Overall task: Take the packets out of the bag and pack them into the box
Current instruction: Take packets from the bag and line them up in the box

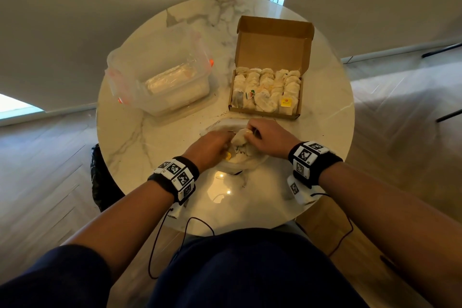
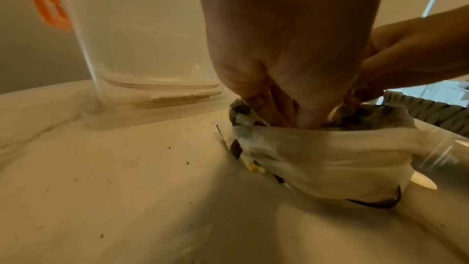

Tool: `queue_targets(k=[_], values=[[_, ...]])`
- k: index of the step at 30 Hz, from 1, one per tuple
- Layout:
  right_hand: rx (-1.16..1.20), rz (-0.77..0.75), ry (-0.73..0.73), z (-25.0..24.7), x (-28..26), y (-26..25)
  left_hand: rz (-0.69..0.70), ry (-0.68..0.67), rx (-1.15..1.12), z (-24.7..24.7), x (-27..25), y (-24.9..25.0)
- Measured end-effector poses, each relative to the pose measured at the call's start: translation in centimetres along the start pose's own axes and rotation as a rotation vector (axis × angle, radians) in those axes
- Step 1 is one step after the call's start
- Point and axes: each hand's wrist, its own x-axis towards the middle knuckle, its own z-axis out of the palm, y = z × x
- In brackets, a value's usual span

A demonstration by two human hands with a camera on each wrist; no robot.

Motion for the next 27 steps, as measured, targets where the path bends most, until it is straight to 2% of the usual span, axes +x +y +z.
queue_targets(k=[3, 5, 10, 14, 18, 23, 27], values=[[0.021, 0.023, -0.018, -0.5, 0.0, 0.1, 0.065, -0.004, 0.233, 0.5, 0.2, -0.3], [0.014, 0.034, -0.026, -0.8, -0.1, 0.4, 0.091, 0.006, 0.309, 0.7, 0.4, -0.2], [0.001, 0.026, -0.026, -0.8, -0.3, 1.0, 0.036, -0.013, 0.319, 0.7, 0.8, -0.6], [0.005, 0.035, -0.029, -0.8, -0.4, 1.2, 0.088, 0.016, 0.364, 0.8, 0.8, -0.7], [0.01, 0.027, -0.011, -0.9, -0.5, 1.1, 0.15, 0.046, 0.257, 0.7, 1.0, -0.3], [0.027, 0.054, 0.012, -1.5, -0.7, 1.1, 0.127, 0.032, 0.011, -0.2, 1.5, 0.2], [0.029, 0.063, 0.028, -1.7, -0.9, 1.4, 0.136, 0.072, 0.051, -0.7, 1.5, 0.2]])
